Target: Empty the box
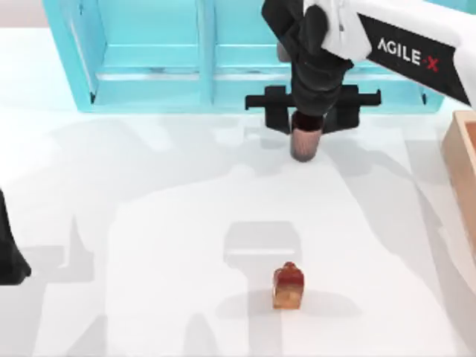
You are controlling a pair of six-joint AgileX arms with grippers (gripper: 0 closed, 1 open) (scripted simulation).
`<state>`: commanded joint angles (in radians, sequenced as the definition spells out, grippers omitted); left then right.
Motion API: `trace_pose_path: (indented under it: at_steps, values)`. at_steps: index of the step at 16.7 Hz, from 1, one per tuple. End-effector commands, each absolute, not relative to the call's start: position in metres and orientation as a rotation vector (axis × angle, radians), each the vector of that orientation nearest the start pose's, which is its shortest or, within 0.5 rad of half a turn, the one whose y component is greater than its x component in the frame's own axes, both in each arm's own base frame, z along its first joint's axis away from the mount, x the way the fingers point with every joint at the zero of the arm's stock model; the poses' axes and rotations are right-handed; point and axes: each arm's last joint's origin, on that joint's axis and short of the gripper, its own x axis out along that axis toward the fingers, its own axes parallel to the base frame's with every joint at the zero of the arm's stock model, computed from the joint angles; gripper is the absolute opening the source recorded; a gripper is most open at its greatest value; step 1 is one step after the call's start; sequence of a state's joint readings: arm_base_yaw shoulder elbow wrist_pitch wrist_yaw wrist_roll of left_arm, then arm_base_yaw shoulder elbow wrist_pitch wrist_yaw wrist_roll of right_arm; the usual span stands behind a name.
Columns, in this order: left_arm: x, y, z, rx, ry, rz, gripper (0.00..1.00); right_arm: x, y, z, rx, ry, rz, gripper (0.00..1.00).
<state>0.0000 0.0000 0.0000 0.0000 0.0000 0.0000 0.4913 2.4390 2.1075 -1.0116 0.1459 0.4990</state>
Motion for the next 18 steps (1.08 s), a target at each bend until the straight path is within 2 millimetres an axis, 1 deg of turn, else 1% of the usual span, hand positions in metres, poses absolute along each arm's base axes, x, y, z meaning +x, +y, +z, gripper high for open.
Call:
trace_pose_path:
  at_steps: [6,7,16,18]
  values:
    - [0.1057,-0.0012,0.1600,0.000,0.000,0.000,1.00,0.4407,0.2380,0.1514,-0.003,1.304,-0.017,0.98]
    - [0.1057,-0.0012,0.1600,0.000,0.000,0.000,1.00,0.4407,0.2380,0.1514,-0.003,1.304,-0.017,1.00]
    - [0.1057,-0.0012,0.1600,0.000,0.000,0.000,1.00,0.4405,0.2387,0.1516,-0.004,1.305,-0.016,1.00]
    - [0.1057,-0.0012,0.1600,0.000,0.000,0.000,1.00,0.4420,0.2396,0.1564,-0.005,1.306,-0.016,1.00]
